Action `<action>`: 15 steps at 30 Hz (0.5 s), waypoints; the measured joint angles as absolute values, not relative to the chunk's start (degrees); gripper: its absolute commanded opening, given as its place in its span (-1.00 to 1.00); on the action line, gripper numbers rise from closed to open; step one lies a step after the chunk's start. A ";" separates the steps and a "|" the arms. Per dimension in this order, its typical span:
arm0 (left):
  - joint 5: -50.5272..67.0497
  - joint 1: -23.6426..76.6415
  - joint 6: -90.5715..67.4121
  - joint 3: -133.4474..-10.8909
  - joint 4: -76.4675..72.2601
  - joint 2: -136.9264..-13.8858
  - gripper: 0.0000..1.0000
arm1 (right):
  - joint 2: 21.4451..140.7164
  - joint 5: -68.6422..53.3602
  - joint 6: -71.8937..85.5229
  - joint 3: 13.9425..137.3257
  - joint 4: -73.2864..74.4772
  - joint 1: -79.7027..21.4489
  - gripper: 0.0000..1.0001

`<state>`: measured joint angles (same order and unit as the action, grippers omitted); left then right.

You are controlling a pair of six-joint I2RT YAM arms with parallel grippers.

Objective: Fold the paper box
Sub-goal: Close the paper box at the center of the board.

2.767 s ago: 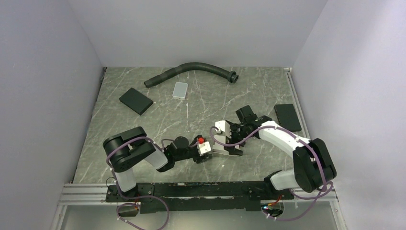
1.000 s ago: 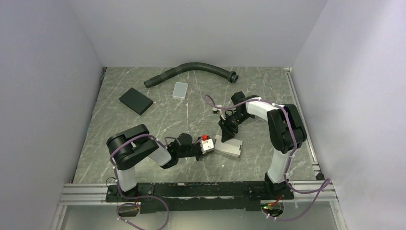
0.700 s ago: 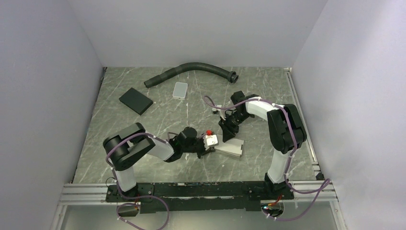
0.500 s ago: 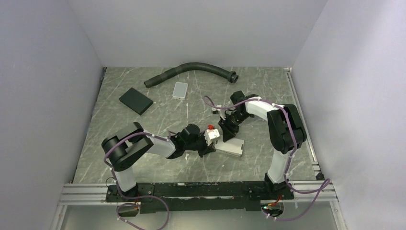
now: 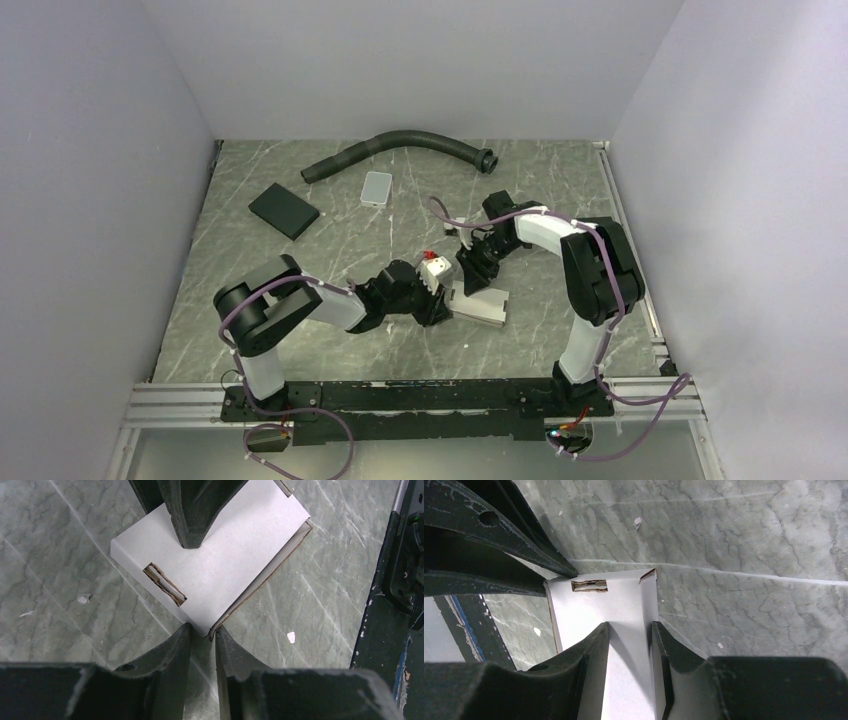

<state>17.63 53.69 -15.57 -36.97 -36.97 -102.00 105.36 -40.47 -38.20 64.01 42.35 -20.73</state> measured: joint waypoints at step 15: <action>15.05 51.83 -20.32 -31.70 -32.21 -93.60 0.20 | 105.54 -44.66 -33.30 62.28 37.76 -23.22 -0.55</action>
